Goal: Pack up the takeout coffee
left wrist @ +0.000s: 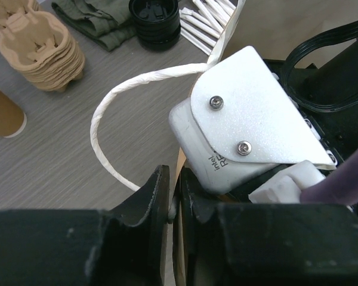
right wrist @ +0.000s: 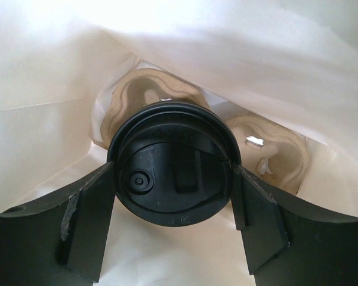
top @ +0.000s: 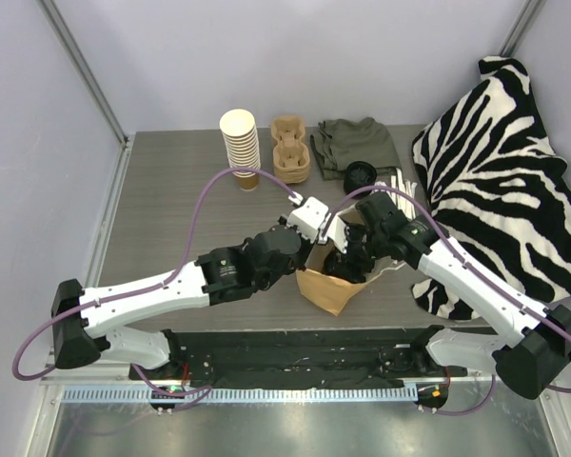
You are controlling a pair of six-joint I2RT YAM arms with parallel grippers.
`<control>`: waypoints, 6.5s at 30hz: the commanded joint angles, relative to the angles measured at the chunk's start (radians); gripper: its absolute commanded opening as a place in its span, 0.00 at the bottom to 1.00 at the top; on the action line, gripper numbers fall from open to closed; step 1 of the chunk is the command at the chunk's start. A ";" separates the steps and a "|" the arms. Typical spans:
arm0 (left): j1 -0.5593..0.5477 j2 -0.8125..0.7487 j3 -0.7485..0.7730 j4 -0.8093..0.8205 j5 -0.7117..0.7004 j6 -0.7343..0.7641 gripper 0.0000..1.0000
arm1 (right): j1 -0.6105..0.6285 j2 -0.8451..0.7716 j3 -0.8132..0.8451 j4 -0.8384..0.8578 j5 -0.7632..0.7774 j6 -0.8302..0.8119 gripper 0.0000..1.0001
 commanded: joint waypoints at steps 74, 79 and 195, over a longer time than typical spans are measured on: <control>0.349 0.461 0.706 -0.369 0.952 -0.060 0.61 | 0.010 -0.236 -0.265 0.121 0.169 -0.104 0.19; 0.348 0.487 0.746 -0.437 0.947 0.002 0.45 | 0.010 -0.238 -0.267 0.124 0.183 -0.104 0.19; 0.396 0.448 0.685 -0.556 0.868 0.044 0.00 | -0.161 0.026 -0.040 -0.113 -0.003 -0.352 0.83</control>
